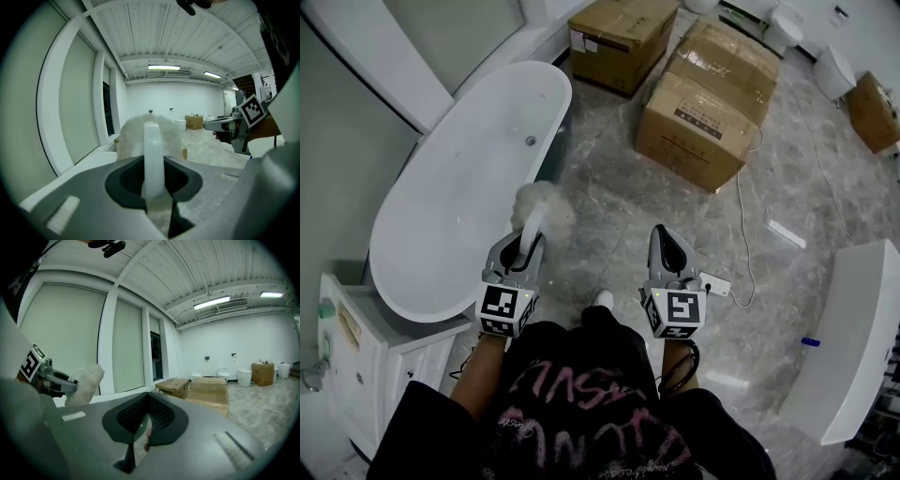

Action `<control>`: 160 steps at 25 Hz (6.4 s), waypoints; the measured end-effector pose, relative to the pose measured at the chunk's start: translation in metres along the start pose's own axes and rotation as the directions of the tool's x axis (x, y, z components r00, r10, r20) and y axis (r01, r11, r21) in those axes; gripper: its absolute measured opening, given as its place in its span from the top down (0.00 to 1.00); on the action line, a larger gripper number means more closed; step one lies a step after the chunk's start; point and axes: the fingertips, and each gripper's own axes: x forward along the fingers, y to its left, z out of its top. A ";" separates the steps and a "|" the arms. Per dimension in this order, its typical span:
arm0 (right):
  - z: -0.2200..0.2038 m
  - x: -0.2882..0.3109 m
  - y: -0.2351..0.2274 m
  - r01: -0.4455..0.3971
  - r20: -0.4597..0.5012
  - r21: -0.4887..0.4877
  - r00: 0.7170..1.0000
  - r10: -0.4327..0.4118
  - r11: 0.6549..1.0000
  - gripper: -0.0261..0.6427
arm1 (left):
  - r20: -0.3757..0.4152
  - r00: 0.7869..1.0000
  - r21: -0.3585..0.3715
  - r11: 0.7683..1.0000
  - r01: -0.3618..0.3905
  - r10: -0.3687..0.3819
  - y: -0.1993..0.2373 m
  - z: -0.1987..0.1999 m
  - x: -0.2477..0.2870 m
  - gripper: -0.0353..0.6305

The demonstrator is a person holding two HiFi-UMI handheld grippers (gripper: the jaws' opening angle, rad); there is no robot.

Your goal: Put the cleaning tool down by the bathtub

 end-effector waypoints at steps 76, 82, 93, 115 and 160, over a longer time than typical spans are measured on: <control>-0.077 0.090 0.011 0.065 -0.208 0.065 0.977 -0.050 0.996 0.93 | -0.168 0.976 -0.094 0.988 0.124 -0.138 0.039 -0.069 0.124 0.82; -0.085 0.094 0.004 0.106 -0.223 0.077 0.971 -0.087 0.991 0.93 | -0.188 0.971 -0.104 0.986 0.133 -0.150 0.040 -0.079 0.132 0.82; -0.116 0.102 0.003 0.119 -0.251 0.104 0.964 -0.090 0.987 0.93 | -0.234 0.959 -0.124 0.983 0.137 -0.163 0.045 -0.110 0.154 0.82; -0.171 0.138 -0.002 0.154 -0.303 0.124 0.947 -0.111 0.980 0.93 | -0.300 0.937 -0.184 0.974 0.128 -0.180 0.052 -0.170 0.200 0.82; -0.340 0.193 -0.025 0.190 -0.401 0.188 0.911 -0.101 0.964 0.93 | -0.410 0.904 -0.286 0.958 0.002 -0.125 0.048 -0.339 0.291 0.82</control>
